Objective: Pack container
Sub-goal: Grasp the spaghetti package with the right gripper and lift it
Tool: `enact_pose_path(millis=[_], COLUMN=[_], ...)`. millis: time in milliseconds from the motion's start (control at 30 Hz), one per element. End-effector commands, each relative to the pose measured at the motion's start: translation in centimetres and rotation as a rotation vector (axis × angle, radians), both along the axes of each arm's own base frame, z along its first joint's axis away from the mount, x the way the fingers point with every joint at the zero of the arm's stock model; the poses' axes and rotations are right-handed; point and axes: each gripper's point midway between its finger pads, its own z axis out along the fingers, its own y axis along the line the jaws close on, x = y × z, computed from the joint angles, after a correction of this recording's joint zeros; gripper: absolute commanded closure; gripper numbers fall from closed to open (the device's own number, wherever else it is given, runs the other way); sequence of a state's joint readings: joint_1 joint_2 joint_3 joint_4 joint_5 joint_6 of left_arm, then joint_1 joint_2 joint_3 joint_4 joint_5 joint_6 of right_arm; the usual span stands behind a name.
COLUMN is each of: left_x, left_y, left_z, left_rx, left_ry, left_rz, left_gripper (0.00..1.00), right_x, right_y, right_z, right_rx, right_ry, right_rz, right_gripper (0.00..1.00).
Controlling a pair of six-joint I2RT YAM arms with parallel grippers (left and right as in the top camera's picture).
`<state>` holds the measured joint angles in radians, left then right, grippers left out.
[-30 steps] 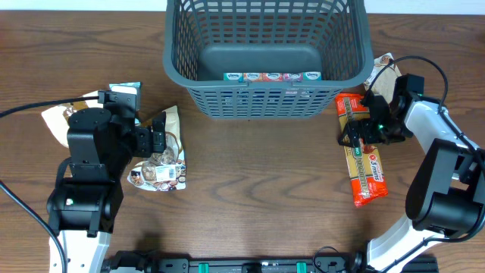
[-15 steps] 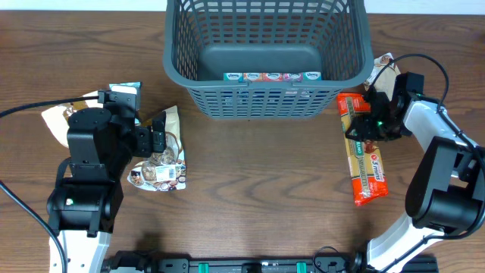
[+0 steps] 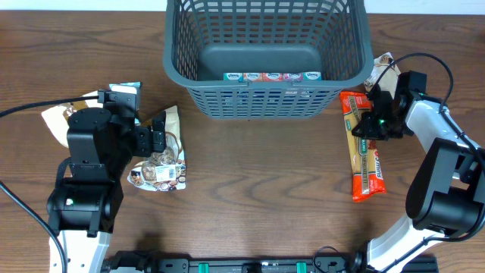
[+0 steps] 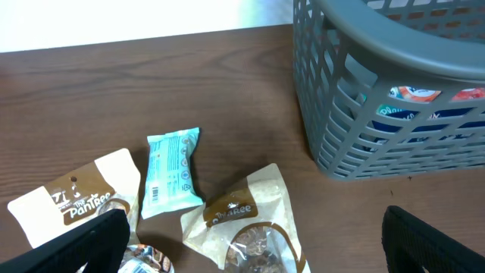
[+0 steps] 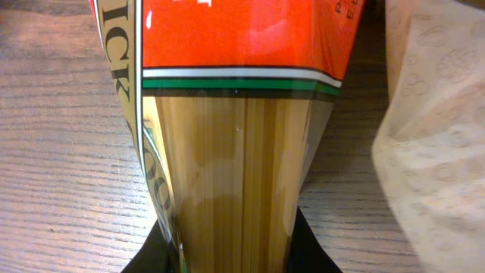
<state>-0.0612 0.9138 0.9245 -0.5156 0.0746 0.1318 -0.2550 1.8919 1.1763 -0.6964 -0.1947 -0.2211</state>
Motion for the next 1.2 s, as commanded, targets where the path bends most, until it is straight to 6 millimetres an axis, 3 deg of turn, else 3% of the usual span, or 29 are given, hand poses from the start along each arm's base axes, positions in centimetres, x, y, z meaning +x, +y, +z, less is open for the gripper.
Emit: enact_pose_path(millis=[0,133,300,400,467,667,800,967,1067,1167], left_x=[0.2,0.2,0.2,0.2,0.2,0.2,0.3,0.5,0.5,0.5], left_y=[0.0,0.0,0.0,0.0,0.0,0.0,0.0,0.0,0.0,0.0], left_z=[0.8,0.8,0.8,0.8,0.8,0.8,1.0,1.2,1.2,1.2], left_rx=[0.008,0.008,0.008,0.008,0.008,0.008,0.008,0.007,0.007,0.007], left_ry=[-0.024,-0.024,-0.024,-0.024,-0.024,-0.024,-0.031,-0.041,-0.041,-0.041], left_rz=[0.0,0.0,0.0,0.0,0.0,0.0,0.0,0.0,0.0,0.0], left_gripper=[0.01,0.01,0.01,0.01,0.01,0.01,0.01,0.01,0.01,0.01], right_x=[-0.6,0.3,0.1,-2.1,-4.1,-9.5,-9.2,-4.9,-2.5,-1.5], right_y=[0.0,-1.3,-6.5,-9.6,-11.3,-14.7,-15.4,-13.2,-11.1,-9.1], right_z=[-0.2,4.1,13.6,19.7,22.5,28.1,29.9,33.2,36.7,41.5], right_rx=[0.009,-0.065,-0.33,-0.417,-0.448,-0.541,-0.534,-0.367,-0.244,-0.163], right_ry=[0.023,-0.087,-0.322,-0.472,-0.542,-0.685,-0.768,-0.972,-1.135,-1.304], right_rz=[-0.069,-0.132,-0.356,-0.579,-0.718,-0.959,-0.966,-0.803,-0.676,-0.558], right_gripper=[0.99,0.99,0.99,0.99,0.99,0.99,0.99,0.99,0.99,0.99])
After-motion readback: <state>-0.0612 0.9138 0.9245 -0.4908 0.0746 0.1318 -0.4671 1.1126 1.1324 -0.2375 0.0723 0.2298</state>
